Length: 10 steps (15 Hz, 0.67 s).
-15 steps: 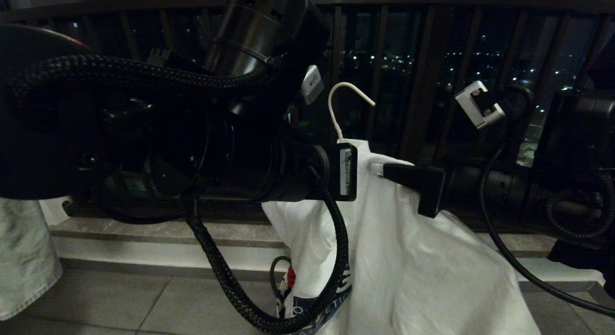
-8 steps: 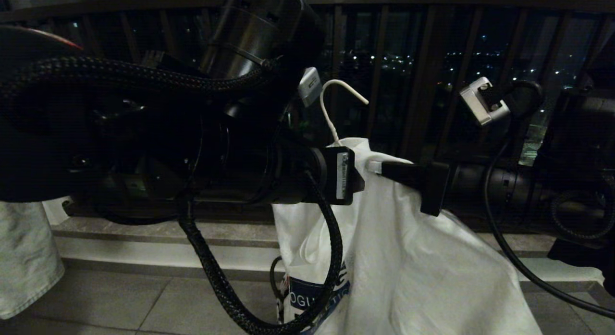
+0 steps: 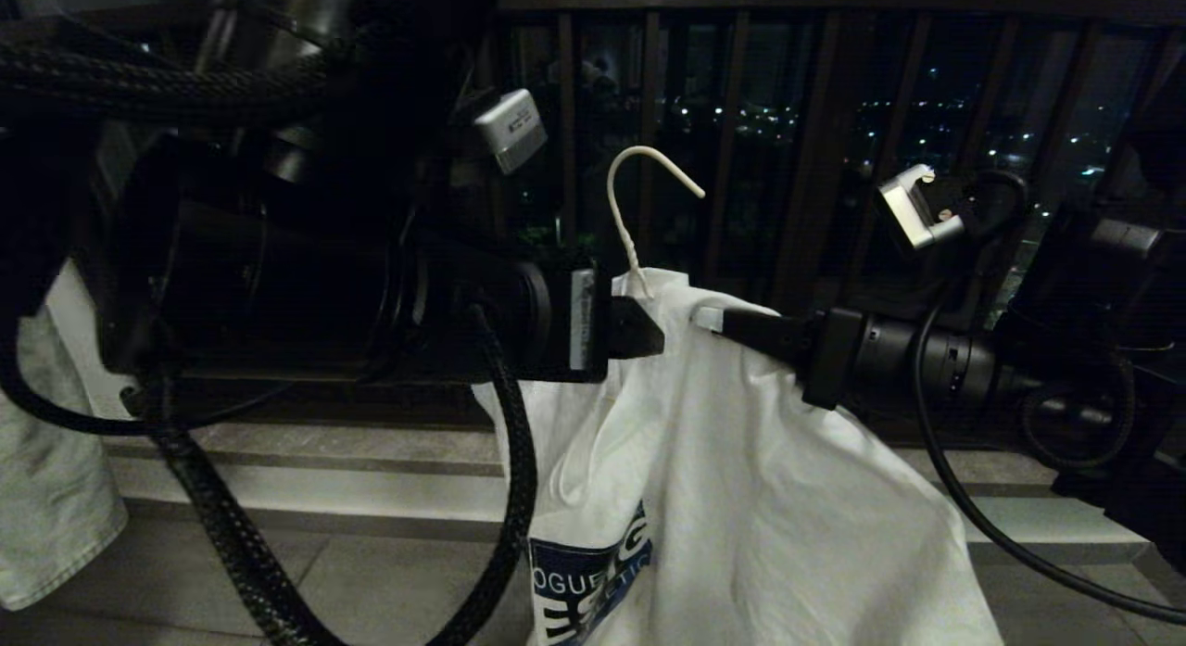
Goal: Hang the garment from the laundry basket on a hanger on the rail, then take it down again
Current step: Hang the clothes on the clothes rack
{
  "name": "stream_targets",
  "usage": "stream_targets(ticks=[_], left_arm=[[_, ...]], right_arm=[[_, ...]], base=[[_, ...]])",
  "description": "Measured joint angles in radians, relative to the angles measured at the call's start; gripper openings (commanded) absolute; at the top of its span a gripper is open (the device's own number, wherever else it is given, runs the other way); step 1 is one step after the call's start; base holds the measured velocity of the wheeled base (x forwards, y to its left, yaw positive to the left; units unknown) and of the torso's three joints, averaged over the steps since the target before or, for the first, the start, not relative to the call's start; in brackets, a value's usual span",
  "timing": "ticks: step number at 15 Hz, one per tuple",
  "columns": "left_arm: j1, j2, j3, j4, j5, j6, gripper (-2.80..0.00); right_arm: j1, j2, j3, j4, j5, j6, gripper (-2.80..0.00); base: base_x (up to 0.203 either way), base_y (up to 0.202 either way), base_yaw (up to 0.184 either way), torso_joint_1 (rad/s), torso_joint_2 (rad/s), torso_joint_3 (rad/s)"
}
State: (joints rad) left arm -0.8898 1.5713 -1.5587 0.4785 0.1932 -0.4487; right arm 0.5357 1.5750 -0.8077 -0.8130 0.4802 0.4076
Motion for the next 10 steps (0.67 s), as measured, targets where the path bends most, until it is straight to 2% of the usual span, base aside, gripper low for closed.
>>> stream_targets(ticks=[5,6,10], left_arm=[[0.069,-0.123,0.072,0.001,0.000,0.024,0.00],[0.099,-0.146,0.080,0.000,0.000,0.029,-2.80],[0.239,-0.209,0.136,0.001,-0.002,0.084,-2.80]], right_arm=[[-0.004,0.013,0.002,-0.003,0.018,0.021,-2.80],[-0.004,0.013,0.002,-0.005,0.027,0.029,-2.80],[-0.004,0.011,0.002,-0.017,0.047,0.050,-2.80]], base=[[0.000,0.000,0.000,0.000,0.00,0.000],[0.000,0.000,0.000,0.000,0.00,0.000],[0.000,0.000,0.000,0.000,0.00,0.000]])
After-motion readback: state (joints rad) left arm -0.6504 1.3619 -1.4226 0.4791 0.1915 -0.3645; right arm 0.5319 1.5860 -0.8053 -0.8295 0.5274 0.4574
